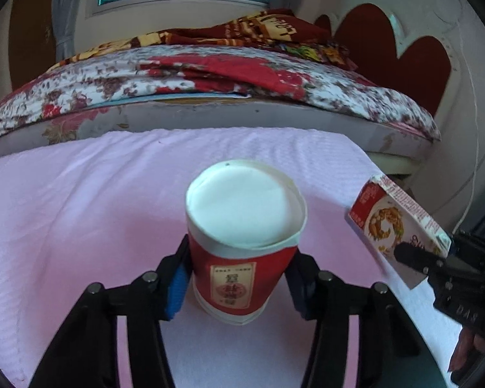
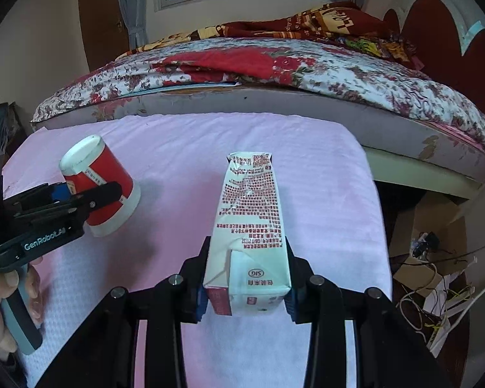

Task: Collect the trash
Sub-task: 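Grasp the red paper cup with the left tool while the right tool grasps the white milk carton, then lift and carry the red cup and white carton in both tools over the bucket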

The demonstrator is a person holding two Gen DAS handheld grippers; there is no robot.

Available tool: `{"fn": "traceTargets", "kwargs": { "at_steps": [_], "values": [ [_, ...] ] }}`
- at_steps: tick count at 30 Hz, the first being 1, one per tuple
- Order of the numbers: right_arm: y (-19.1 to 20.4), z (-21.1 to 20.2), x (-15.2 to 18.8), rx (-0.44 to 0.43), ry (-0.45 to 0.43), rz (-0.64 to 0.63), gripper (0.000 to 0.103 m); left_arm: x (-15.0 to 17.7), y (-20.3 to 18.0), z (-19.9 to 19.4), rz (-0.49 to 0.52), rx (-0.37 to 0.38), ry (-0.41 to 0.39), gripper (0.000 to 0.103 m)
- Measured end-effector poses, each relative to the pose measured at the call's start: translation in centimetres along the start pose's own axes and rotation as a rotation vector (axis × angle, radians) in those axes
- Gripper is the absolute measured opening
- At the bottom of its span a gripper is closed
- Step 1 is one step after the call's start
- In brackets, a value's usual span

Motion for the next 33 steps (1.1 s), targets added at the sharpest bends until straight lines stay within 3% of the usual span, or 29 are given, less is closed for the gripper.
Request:
{"fn": "traceTargets", "kwargs": {
  "at_steps": [7,18,33],
  "values": [
    [1.2,-4.3,2.4,0.018,-0.019,-0.017,0.039,0.4,-1.2,-5.1,0.037,0.024,-0.049,0.051],
    [3.9,-11.1,7.1,0.037,-0.068,-0.043,0.038,3.6,-2.3,-9.9,0.075,0.051,-0.048,0.051],
    [2.8,-23.7,15.9,0.077,-0.199,0.009,0.038,10.5,-6.5,-17.0,0.176,0.096,-0.083,0.049]
  ]
}}
Point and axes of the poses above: each gripper's, at about its wrist camera, not at the fingertips, and z roughly the way its jaws point, y to its left, x to its underside, the point moved 8 cm from there along z, roughly the way its jaws point, and after that the axes turned 11 degrees about -x, right-handed, at the moved point
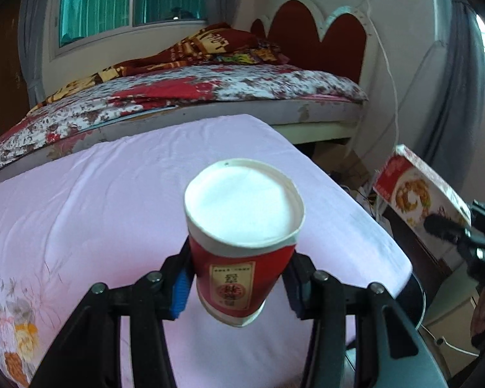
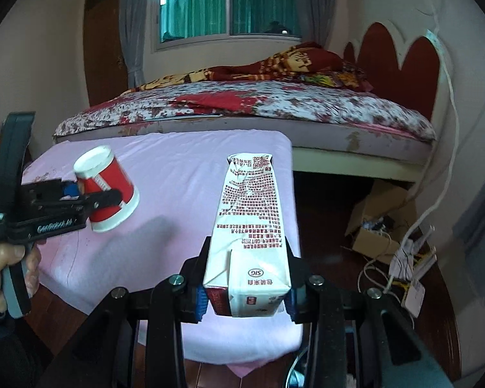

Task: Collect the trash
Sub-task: 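Lift and carry the red cup and white carton in both tools over the bucket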

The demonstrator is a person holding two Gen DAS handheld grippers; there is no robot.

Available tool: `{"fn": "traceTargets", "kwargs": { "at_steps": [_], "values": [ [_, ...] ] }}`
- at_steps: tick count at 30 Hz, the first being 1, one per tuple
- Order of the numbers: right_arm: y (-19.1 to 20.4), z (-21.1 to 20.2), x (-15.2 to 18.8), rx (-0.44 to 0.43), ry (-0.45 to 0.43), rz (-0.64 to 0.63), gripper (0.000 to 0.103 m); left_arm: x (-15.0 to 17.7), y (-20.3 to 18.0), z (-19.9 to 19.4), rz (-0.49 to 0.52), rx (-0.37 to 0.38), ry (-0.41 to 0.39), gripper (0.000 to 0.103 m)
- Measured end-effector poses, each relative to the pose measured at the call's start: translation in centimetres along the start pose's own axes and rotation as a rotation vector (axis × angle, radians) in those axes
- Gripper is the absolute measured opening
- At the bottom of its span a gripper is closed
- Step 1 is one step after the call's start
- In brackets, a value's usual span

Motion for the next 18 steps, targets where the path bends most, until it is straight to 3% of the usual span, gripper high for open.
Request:
{"fn": "traceTargets", "kwargs": {
  "at_steps": [9,18],
  "values": [
    [-1.4,-6.1,2.3,0.032,-0.046,0.006,0.038,2.2,-4.6,-3.8,0.048,0.048,-0.003,0.049],
    [-4.8,-11.1,6.8,0.074,-0.051,0.09,0.038,4.2,-11.9,-5.3,0.111,0.165,0.022,0.049]
  ]
}}
Point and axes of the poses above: each gripper's, at about its wrist camera, not at the fingertips, and z roughly the way its jaws point, y to its left, x to its underside, the point moved 8 cm from there along z, roughly the way its jaws point, and after that the axes turned 11 degrees about -x, right-handed, at the moved point
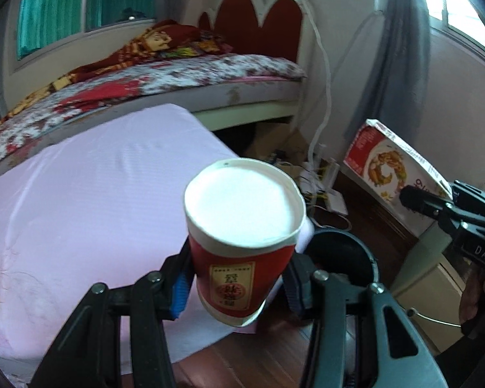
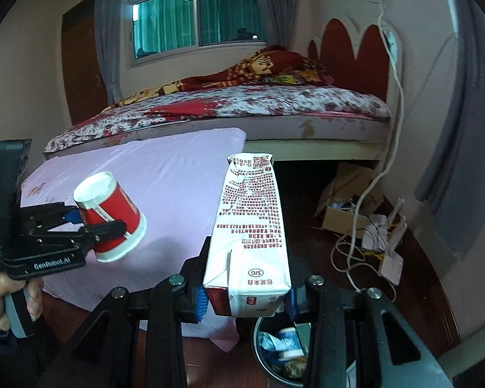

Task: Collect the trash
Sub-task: 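Lift and carry the red cup and white carton in both tools over the bucket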

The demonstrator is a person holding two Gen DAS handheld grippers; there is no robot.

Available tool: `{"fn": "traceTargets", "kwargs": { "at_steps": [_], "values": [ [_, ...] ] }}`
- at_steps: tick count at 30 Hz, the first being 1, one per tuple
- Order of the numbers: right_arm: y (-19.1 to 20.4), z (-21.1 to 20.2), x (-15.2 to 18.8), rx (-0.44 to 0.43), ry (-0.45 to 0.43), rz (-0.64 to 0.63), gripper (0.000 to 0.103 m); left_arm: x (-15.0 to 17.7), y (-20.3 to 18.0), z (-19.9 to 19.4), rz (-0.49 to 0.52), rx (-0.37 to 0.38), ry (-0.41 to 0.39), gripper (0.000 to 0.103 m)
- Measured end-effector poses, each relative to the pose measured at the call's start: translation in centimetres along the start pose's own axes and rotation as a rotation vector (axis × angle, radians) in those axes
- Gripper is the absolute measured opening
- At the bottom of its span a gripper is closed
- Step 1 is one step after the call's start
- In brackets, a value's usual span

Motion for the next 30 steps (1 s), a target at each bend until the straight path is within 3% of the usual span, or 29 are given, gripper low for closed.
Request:
{"fn": "traceTargets", "kwargs": {
  "at_steps": [12,30],
  "values": [
    [-4.0,-4.5,4.0,0.082,0.007,0.043,0.039,0.2,-7.4,0.0,0.098,0.109,0.005,0.049],
    [-10.6,-6.1,8.7,0.205,0.056,0.098,0.039,2.7,-15.1,1.8,0.168,0.197,0.067,0.049]
  ]
}}
Point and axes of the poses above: each gripper's, at about its wrist camera, not at the fingertips, and z roughly the way its jaws point, y to its left, x to its underside, the point moved 8 cm from there along z, roughly the way its jaws point, and after that the axes turned 11 degrees about -x, right-handed, at the moved point
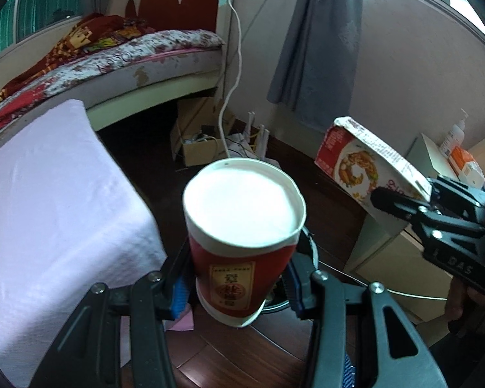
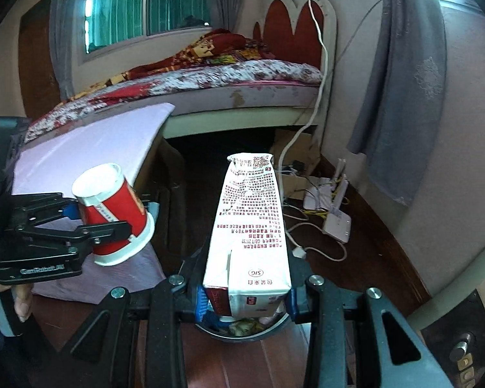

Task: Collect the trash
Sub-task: 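Lift and carry the red cup and white carton in both tools over the bucket, then open both tools to drop the cup and carton into the bucket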

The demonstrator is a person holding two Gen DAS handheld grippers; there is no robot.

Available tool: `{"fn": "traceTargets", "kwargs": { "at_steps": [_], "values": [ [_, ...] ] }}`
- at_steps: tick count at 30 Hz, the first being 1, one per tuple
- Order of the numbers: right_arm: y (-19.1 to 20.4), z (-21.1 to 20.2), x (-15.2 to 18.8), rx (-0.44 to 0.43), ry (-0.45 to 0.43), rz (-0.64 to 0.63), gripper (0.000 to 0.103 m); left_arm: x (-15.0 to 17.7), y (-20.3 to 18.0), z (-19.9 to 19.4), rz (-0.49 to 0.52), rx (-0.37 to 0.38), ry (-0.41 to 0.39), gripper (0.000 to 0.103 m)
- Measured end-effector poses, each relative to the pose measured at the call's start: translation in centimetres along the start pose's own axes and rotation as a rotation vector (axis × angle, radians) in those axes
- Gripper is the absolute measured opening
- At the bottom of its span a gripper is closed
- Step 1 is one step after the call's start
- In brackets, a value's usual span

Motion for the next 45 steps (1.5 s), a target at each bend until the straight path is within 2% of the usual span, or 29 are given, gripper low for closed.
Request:
{"fn": "traceTargets", "kwargs": {
  "at_steps": [8,16,24,33,35,37,38,39,40,45],
  "values": [
    [-2.7,3.1,3.1,-0.009,0.102,0.062,0.039,1.5,-2.3,3.0,0.001,0.053,0.082,0.049],
    [-3.8,7.2,5.6,-0.033,0.198,0.094,0.039,3.0,-2.5,6.4,-0.025,0.075,0.162,0.049],
    [-3.7,10.7,6.7,-0.058,0.279,0.067,0.039,3.6,-2.6,8.9,-0.013,0.078,0.199,0.049],
    [-4.0,12.9,7.0,-0.072,0.32,0.076,0.039,4.0,-2.7,11.9,-0.014,0.086,0.249,0.05],
    [-4.0,13.4,7.0,-0.083,0.333,0.078,0.039,4.0,-2.8,12.3,-0.016,0.097,0.252,0.051],
    [-4.1,14.2,7.3,-0.091,0.357,0.082,0.039,3.9,-2.8,12.6,-0.024,0.099,0.248,0.071],
    [-4.4,14.5,7.4,-0.078,0.36,0.088,0.052,3.9,-2.6,12.9,-0.029,0.078,0.253,0.078],
    [-5.1,14.8,7.6,-0.045,0.362,0.103,0.089,4.1,-2.3,13.1,-0.035,0.065,0.264,0.089],
    [-6.0,14.8,7.8,-0.012,0.363,0.123,0.1,4.4,-2.1,13.1,-0.043,0.056,0.266,0.091],
    [-8.5,14.0,7.8,0.051,0.341,0.194,0.103,5.5,-0.9,13.2,-0.055,-0.012,0.276,0.096]
  ]
}}
Point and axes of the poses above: each gripper's, at about its wrist camera, not at the fingertips, and z roughly the way its jaws point, y to its left, x to its underside, the point moved 8 cm from there along z, roughly the way its jaws point, and after that the axes turned 11 degrees about -x, right-handed, at the moved point
